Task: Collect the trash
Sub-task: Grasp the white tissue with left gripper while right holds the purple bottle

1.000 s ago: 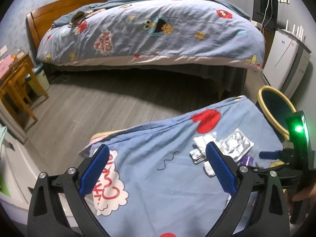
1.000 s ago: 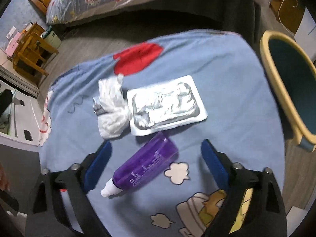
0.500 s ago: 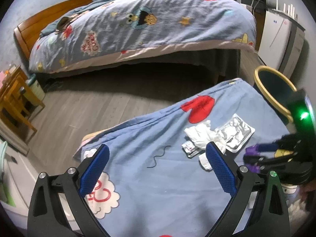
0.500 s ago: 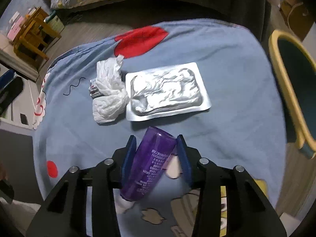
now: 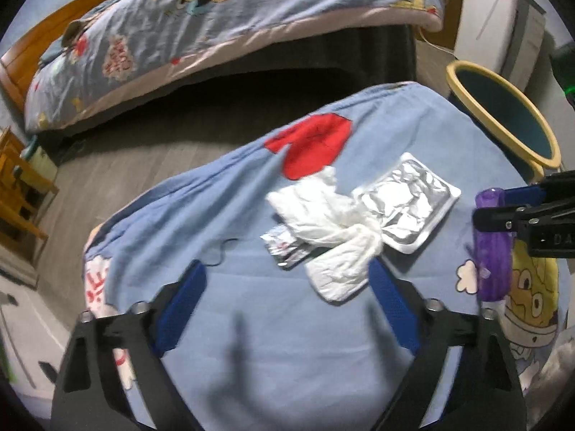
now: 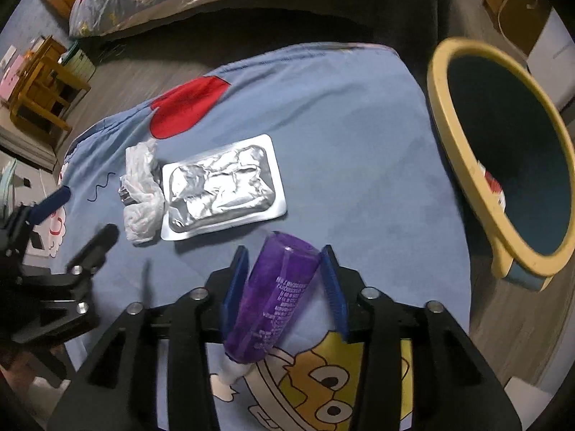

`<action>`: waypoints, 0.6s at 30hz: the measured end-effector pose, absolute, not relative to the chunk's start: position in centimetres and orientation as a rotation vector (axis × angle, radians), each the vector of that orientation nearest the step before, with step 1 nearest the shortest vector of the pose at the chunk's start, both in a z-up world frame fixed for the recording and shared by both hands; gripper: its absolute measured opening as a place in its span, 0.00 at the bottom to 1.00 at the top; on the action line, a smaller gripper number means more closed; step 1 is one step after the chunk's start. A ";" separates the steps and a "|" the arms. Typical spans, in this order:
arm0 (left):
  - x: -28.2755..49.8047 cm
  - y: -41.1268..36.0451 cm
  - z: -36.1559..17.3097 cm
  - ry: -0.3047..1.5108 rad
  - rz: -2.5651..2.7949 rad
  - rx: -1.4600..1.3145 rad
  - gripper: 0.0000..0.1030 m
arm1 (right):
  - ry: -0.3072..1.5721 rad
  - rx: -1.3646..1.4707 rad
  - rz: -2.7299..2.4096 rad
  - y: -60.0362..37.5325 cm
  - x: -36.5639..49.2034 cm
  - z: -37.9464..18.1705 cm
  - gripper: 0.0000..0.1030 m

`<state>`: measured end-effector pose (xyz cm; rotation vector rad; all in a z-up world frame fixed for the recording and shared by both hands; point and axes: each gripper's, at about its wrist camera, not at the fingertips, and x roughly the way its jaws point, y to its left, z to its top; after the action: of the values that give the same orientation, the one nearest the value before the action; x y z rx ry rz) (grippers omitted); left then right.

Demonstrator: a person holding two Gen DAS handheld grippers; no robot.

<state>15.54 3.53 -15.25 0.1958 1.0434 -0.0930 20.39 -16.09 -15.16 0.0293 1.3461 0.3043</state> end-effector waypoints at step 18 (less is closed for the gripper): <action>15.0 1.9 -16.6 1.152 -0.240 0.168 0.08 | 1.401 0.162 0.315 -17.1 20.7 -15.5 0.50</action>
<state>14.98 1.89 -16.59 0.1680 1.1520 -0.2398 20.72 -17.15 -15.49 0.1622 1.4008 0.3153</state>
